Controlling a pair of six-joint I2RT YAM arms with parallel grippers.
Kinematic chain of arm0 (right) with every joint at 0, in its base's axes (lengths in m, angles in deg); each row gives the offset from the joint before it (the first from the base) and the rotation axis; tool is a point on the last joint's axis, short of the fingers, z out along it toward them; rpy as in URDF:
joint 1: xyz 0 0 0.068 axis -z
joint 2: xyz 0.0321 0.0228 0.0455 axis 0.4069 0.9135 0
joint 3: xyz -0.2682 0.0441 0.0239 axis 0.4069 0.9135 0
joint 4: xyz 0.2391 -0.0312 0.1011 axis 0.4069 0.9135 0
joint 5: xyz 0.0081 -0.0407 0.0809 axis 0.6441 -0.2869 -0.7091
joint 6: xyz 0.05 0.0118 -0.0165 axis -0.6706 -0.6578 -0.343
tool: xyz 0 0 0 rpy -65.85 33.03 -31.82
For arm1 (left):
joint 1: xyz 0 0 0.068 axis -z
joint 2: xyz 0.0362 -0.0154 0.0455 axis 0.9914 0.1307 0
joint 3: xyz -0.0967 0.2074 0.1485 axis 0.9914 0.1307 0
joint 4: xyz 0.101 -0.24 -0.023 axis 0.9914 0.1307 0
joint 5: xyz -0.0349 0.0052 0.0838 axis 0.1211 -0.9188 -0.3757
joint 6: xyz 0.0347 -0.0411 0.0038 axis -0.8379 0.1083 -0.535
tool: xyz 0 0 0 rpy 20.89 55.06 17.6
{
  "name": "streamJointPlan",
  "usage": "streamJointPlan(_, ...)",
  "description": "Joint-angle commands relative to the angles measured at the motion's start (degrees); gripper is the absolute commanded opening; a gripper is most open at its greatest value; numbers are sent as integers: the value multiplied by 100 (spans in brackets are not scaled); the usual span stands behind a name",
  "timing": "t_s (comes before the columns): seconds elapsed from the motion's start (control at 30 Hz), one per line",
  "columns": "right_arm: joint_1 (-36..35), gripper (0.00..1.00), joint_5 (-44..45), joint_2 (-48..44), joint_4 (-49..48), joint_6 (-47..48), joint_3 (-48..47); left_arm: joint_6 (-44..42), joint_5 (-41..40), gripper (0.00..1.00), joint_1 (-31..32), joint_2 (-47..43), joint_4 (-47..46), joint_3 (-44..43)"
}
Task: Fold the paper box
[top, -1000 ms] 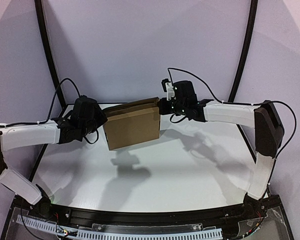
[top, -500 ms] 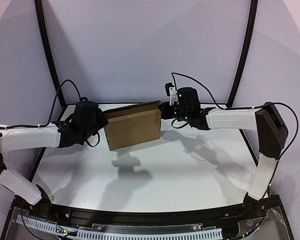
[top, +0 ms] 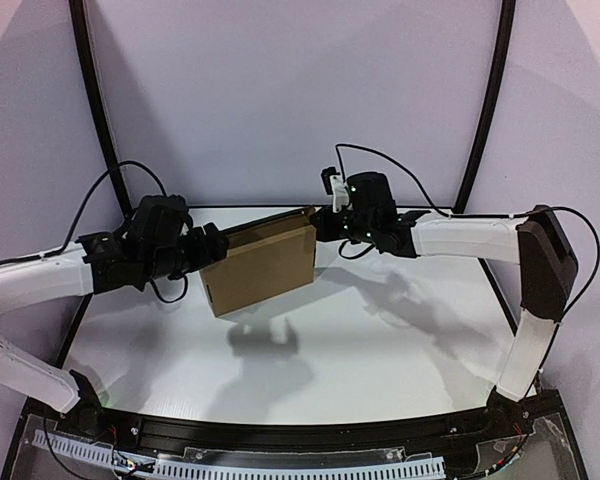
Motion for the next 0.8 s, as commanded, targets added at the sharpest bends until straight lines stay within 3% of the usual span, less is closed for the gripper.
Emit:
streamJointPlan(0.0,-188,3,-337,134,1521,-154,-27,5,341,96,41,-289,1404,67)
streamJointPlan(0.17,-188,8,-327,91,1697,-236,-323,27,-68,99,41,-564,2132,-287)
streamJointPlan(0.23,-188,14,-383,49,1664,-242,-320,123,-89,99,40,-696,2236,-309)
streamJointPlan(0.37,-195,35,-556,-70,1664,-109,-330,579,-146,99,40,-1161,2105,-185)
streamJointPlan(0.4,-196,36,-568,-84,1683,-94,-345,633,-146,99,40,-1161,2105,-185)
streamJointPlan(0.53,-192,61,-753,-329,1859,102,-599,676,44,99,40,-1437,1892,-337)
streamJointPlan(0.7,-196,92,-844,-616,2141,275,-871,735,-567,99,40,-1335,2354,-856)
streamJointPlan(0.77,-191,98,-844,-694,2220,289,-941,825,-827,99,34,-1225,2615,-1093)
